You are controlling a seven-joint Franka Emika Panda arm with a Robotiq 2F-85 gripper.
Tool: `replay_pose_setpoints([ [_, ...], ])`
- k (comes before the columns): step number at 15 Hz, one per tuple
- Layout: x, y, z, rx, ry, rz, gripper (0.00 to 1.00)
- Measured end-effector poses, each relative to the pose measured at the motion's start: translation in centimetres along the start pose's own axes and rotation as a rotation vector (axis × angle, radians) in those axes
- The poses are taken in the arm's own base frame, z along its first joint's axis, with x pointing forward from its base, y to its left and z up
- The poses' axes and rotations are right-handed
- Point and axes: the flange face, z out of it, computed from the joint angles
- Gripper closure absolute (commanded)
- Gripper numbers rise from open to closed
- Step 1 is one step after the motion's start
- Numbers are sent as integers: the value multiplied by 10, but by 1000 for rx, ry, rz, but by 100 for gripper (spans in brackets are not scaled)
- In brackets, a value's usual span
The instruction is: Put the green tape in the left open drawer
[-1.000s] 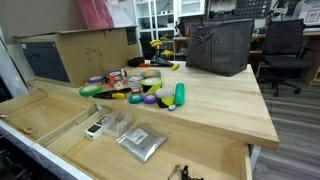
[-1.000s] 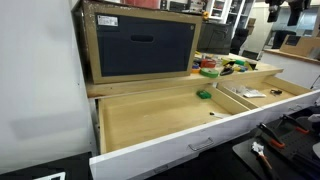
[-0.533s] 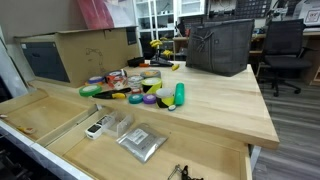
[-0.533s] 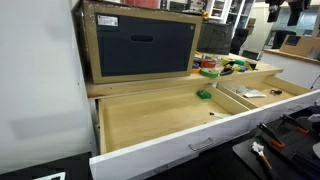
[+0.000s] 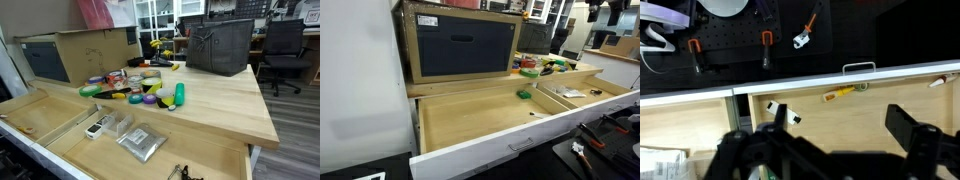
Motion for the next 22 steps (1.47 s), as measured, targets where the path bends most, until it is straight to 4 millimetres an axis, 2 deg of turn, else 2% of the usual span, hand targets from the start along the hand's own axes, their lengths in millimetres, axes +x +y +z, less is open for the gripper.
replay_pose_setpoints([
  [14, 3, 5, 1, -1, -2, 11, 0],
  [18, 19, 34, -7, 43, -8, 59, 0],
  [22, 43, 87, -19, 96, 8, 150, 0],
])
